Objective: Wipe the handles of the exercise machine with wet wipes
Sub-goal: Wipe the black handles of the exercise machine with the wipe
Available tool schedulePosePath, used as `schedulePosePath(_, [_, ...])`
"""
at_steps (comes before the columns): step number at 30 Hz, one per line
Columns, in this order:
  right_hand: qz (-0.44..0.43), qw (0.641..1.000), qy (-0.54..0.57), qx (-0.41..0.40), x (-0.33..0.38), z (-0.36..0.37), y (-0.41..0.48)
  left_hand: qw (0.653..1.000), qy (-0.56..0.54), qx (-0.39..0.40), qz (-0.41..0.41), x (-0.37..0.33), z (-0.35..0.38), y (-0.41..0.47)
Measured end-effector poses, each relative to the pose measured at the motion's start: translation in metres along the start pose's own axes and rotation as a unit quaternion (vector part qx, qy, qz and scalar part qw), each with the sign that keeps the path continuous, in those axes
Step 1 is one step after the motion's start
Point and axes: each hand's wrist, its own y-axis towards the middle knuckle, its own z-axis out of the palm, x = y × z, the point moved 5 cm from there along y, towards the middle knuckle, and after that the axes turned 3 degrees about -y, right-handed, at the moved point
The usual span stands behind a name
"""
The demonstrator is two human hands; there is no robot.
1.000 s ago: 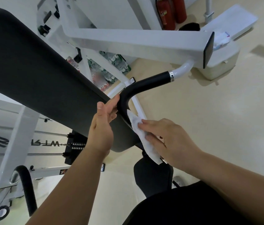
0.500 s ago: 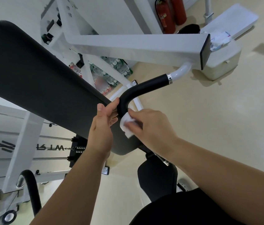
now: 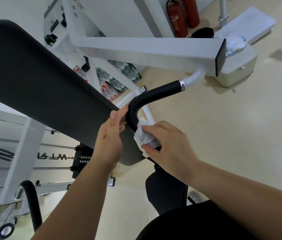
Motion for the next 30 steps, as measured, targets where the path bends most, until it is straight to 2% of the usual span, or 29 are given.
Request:
schedulePosePath(7, [-0.04,0.999,0.007,0.002,0.011,0.006,0.017,1.0,-0.01,0.005,-0.001,-0.001,-0.001,0.002])
schedulePosePath(15, [-0.082,0.995,-0.053,-0.007,-0.009,0.0,-0.037,0.998,-0.05,-0.016,0.015,-0.001,0.0,0.003])
schedulePosePath(21, [-0.12,0.972,-0.147,0.14,0.004,0.034,-0.002,0.99,-0.133,-0.036,-0.019,-0.002,-0.011,0.012])
schedulePosePath(27, [-0.129,0.943,-0.268,0.15,0.014,0.035,0.01,0.988,-0.136,-0.068,-0.021,-0.007,0.0,0.01])
schedulePosePath(30, [-0.13,0.927,-0.33,0.122,0.023,0.03,0.028,0.987,-0.135,-0.085,-0.021,-0.013,0.008,0.007])
